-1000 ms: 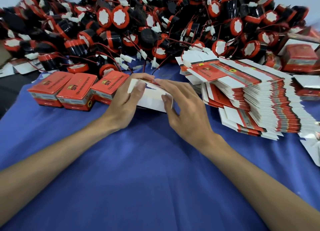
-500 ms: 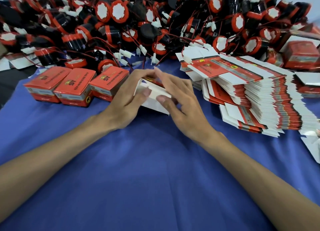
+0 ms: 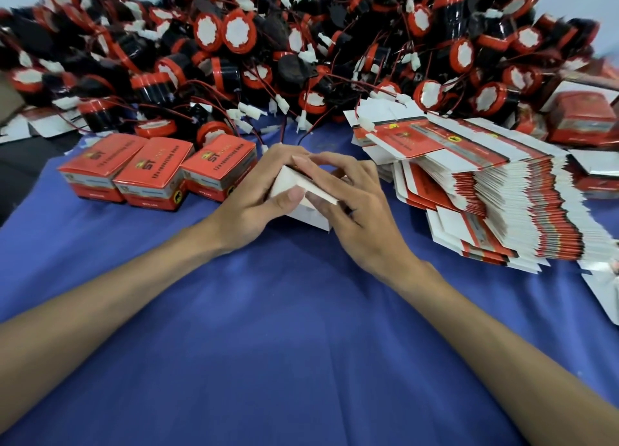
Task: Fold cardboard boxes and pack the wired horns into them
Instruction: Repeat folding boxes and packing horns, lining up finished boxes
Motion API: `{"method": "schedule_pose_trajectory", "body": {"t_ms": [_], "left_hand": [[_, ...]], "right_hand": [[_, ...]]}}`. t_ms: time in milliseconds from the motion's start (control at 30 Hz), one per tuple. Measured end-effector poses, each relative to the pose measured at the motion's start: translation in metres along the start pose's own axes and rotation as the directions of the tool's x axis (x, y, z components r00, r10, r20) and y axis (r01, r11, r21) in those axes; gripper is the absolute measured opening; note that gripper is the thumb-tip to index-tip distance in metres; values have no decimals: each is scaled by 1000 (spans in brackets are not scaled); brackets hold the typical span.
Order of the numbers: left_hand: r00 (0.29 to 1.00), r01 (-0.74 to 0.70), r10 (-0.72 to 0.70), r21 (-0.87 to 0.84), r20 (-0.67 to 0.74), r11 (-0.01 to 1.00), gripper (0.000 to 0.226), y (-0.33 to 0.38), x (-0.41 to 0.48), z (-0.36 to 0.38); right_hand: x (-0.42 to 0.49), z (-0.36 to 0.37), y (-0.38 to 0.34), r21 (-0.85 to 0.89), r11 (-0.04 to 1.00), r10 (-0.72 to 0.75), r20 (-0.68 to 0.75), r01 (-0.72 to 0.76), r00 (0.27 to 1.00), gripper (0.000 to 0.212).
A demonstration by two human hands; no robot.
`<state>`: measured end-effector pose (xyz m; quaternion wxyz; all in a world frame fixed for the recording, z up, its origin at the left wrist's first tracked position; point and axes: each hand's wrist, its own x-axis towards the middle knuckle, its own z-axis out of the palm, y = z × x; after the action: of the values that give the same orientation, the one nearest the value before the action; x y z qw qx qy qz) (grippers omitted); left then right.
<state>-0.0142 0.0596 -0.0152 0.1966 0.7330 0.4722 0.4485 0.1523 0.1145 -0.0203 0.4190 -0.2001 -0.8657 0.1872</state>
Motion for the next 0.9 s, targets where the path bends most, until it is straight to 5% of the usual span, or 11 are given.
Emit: {"method": "schedule_pose_trajectory", "body": {"t_ms": [433, 600, 733, 900], "left_hand": [[991, -46, 43, -24, -128, 999, 23, -6, 1, -1], [981, 27, -45, -97, -189, 995, 32, -5, 1, -2], [970, 90, -121, -150, -210, 985, 37, -1, 2, -3], [995, -47, 49, 23, -88, 999, 24, -1, -2, 0]], "right_hand": [[2, -1, -6, 73, 991, -111, -40, 114, 993, 31], [-1, -11, -7, 190, 980, -85, 136, 58, 987, 43], [1, -5, -7, 155, 987, -61, 102, 44, 993, 38], [1, 0, -1, 109, 994, -12, 52, 7, 999, 57]]}}
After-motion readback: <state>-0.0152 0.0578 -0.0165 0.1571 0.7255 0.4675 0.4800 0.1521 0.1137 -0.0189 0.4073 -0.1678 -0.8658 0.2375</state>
